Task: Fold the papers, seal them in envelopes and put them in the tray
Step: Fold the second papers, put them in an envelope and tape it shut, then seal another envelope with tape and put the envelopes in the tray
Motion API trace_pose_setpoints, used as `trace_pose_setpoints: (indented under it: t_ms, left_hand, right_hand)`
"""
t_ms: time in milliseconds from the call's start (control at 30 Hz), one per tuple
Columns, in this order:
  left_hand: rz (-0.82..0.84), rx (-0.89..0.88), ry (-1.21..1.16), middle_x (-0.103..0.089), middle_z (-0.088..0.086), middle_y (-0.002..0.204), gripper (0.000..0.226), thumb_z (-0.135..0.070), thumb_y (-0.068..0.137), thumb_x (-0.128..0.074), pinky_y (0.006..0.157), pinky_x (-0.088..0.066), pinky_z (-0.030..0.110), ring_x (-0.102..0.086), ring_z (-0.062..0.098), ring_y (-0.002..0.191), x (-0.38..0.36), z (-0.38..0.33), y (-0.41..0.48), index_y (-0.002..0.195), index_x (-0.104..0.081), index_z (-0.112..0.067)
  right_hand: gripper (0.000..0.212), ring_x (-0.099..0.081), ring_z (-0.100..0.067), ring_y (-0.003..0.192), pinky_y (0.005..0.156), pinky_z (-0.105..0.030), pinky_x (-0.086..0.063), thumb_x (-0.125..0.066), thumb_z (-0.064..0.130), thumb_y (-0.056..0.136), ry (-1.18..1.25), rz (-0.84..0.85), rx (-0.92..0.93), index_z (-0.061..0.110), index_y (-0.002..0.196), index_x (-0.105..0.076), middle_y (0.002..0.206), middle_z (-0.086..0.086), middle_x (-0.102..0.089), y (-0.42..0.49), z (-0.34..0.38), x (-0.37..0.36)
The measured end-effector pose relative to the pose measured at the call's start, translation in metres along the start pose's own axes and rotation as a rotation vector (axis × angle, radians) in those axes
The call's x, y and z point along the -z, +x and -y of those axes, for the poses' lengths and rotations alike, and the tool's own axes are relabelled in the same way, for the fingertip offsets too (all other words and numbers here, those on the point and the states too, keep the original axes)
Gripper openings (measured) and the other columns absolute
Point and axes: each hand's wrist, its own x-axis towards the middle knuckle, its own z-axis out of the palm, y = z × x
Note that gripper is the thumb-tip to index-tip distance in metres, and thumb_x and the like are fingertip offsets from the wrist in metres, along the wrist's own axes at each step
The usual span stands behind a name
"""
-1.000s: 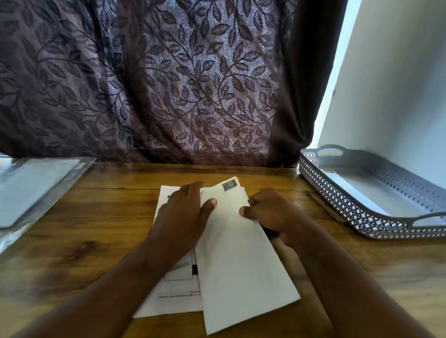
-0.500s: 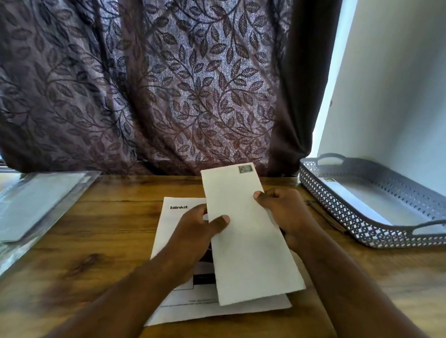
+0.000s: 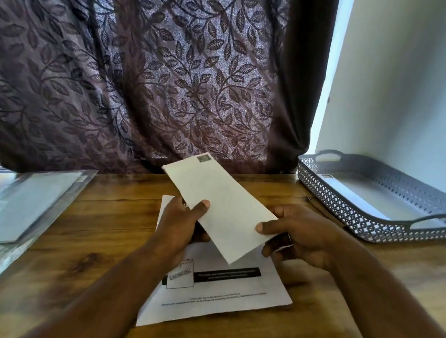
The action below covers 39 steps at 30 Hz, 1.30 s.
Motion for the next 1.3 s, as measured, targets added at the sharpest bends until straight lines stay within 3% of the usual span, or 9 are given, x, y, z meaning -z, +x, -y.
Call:
trace_pose_setpoints:
  t_ms: [233, 500, 567, 700, 767, 933, 1100, 1200, 1300]
  left_hand:
    - [0.198, -0.028, 0.049, -0.077, 0.007, 0.099, 0.029, -0.024, 0.099, -0.062, 0.054, -0.056, 0.032, -0.075, 0.033, 0.075, -0.003, -0.003, -0.011, 0.127, -0.056, -0.022]
    - [0.463, -0.144, 0.373, -0.076, 0.005, 0.099, 0.015, -0.013, 0.097, -0.063, 0.048, -0.053, 0.031, -0.072, 0.027, 0.07, -0.055, 0.003, -0.05, 0.111, -0.066, -0.019]
    - [0.52, -0.221, 0.455, -0.075, 0.007, 0.091, 0.01, -0.015, 0.096, -0.065, 0.05, -0.054, 0.031, -0.071, 0.029, 0.068, -0.07, 0.003, -0.06, 0.104, -0.069, -0.02]
    - [0.579, -0.403, 0.584, -0.071, -0.009, 0.07, 0.012, -0.017, 0.096, -0.066, 0.052, -0.05, 0.023, -0.063, 0.004, 0.055, -0.107, 0.003, -0.076, 0.097, -0.07, -0.029]
    - [0.631, -0.387, 0.533, -0.069, -0.014, 0.076, 0.012, -0.018, 0.096, -0.065, 0.053, -0.05, 0.023, -0.066, 0.006, 0.062, -0.133, 0.005, -0.085, 0.1, -0.068, -0.029]
    - [0.683, -0.26, 0.351, -0.071, 0.004, 0.086, 0.016, -0.02, 0.095, -0.066, 0.054, -0.054, 0.033, -0.066, 0.019, 0.063, -0.2, 0.02, -0.097, 0.111, -0.063, -0.025]
    - [0.632, -0.183, 0.213, -0.073, 0.013, 0.079, 0.022, -0.02, 0.097, -0.064, 0.051, -0.052, 0.033, -0.061, 0.019, 0.054, -0.223, 0.033, -0.09, 0.116, -0.057, -0.028]
    - [0.617, -0.153, 0.192, -0.075, 0.01, 0.079, 0.023, -0.021, 0.097, -0.064, 0.05, -0.052, 0.029, -0.062, 0.017, 0.053, -0.22, 0.038, -0.086, 0.116, -0.057, -0.031]
    - [0.614, -0.138, 0.157, -0.075, 0.01, 0.079, 0.023, -0.019, 0.097, -0.064, 0.052, -0.053, 0.029, -0.063, 0.019, 0.055, -0.219, 0.038, -0.085, 0.117, -0.058, -0.029]
  right_hand:
    - [0.02, -0.069, -0.027, 0.06, 0.054, -0.031, -0.058, -0.068, 0.009, 0.094, 0.162, -0.371, 0.188, 0.001, 0.113, -0.064, 0.074, -0.018, -0.074, -0.011, 0.001, 0.012]
    - [0.012, -0.067, -0.031, 0.051, 0.059, -0.038, -0.058, -0.065, 0.006, 0.095, 0.273, -0.745, 0.345, -0.005, 0.097, -0.065, 0.061, -0.02, -0.067, -0.067, -0.022, 0.087]
    - [0.007, -0.069, -0.032, 0.05, 0.051, -0.032, -0.057, -0.06, 0.002, 0.096, 0.274, -0.831, 0.374, -0.005, 0.095, -0.062, 0.055, -0.017, -0.067, -0.079, -0.016, 0.114]
    - [0.009, -0.069, -0.032, 0.047, 0.045, -0.03, -0.057, -0.051, -0.01, 0.089, 0.208, -0.963, 0.344, -0.01, 0.09, -0.06, 0.046, -0.016, -0.061, -0.089, 0.0, 0.161]
    - [0.011, -0.071, -0.036, 0.051, 0.05, -0.036, -0.061, -0.048, -0.013, 0.088, 0.166, -0.994, 0.295, -0.014, 0.09, -0.059, 0.056, -0.027, -0.063, -0.085, 0.003, 0.176]
    - [0.02, -0.072, -0.045, 0.061, 0.07, -0.054, -0.062, -0.042, -0.01, 0.092, 0.045, -0.97, 0.177, -0.016, 0.109, -0.051, 0.06, -0.031, -0.065, -0.063, 0.005, 0.191]
    - [0.018, -0.072, -0.034, 0.083, 0.052, -0.029, -0.058, -0.05, -0.003, 0.094, -0.021, -0.921, 0.095, -0.003, 0.111, -0.056, 0.106, -0.028, -0.065, -0.045, 0.008, 0.201]
    - [0.008, -0.071, -0.026, 0.062, 0.05, -0.027, -0.056, -0.049, -0.003, 0.096, -0.069, -0.854, 0.038, 0.002, 0.096, -0.055, 0.089, -0.022, -0.07, -0.037, 0.011, 0.205]
    - [0.021, -0.064, -0.015, 0.04, 0.045, -0.024, -0.055, -0.048, -0.006, 0.098, -0.119, -0.777, -0.024, 0.005, 0.081, -0.052, 0.045, -0.005, -0.065, -0.034, 0.014, 0.208]
